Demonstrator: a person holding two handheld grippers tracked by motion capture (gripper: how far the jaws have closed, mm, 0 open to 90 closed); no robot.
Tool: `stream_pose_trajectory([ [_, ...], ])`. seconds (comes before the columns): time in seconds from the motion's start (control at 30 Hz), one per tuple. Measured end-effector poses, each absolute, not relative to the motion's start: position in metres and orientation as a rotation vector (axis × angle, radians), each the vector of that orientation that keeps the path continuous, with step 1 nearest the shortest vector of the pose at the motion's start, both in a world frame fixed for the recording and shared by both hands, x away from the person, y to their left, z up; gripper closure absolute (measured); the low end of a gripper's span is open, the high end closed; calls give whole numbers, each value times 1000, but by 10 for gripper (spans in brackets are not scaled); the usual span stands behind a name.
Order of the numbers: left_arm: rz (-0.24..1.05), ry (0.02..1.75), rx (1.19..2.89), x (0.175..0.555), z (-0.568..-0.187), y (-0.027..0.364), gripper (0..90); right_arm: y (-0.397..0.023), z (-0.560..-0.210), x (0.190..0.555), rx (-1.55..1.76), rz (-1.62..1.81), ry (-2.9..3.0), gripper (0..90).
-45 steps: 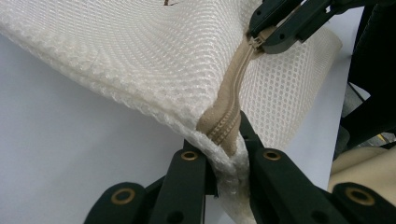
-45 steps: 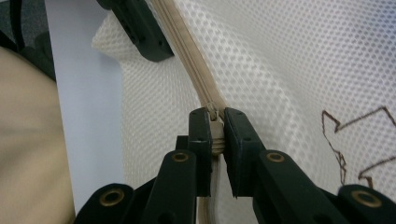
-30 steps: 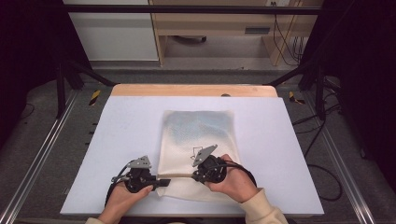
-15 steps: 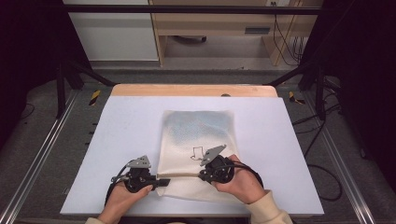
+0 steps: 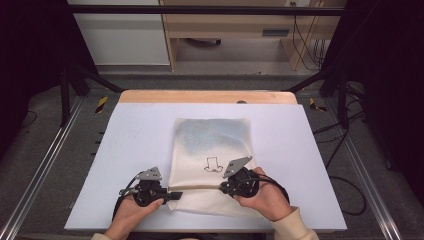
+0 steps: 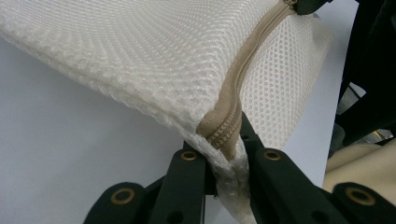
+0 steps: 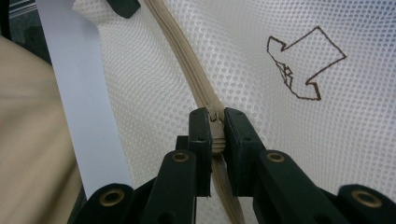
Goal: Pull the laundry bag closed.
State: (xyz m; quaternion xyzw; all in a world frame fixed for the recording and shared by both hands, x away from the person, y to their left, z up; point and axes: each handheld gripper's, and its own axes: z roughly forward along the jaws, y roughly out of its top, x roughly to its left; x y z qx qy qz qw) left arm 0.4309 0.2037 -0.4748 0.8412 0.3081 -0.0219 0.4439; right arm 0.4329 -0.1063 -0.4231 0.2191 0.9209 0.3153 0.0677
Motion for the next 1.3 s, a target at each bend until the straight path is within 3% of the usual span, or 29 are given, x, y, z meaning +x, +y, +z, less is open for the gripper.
stream_pose_trajectory([
  [1.3, -58, 743, 2101, 429, -476, 200, 848, -136, -427, 426, 745, 954, 2735, 819],
])
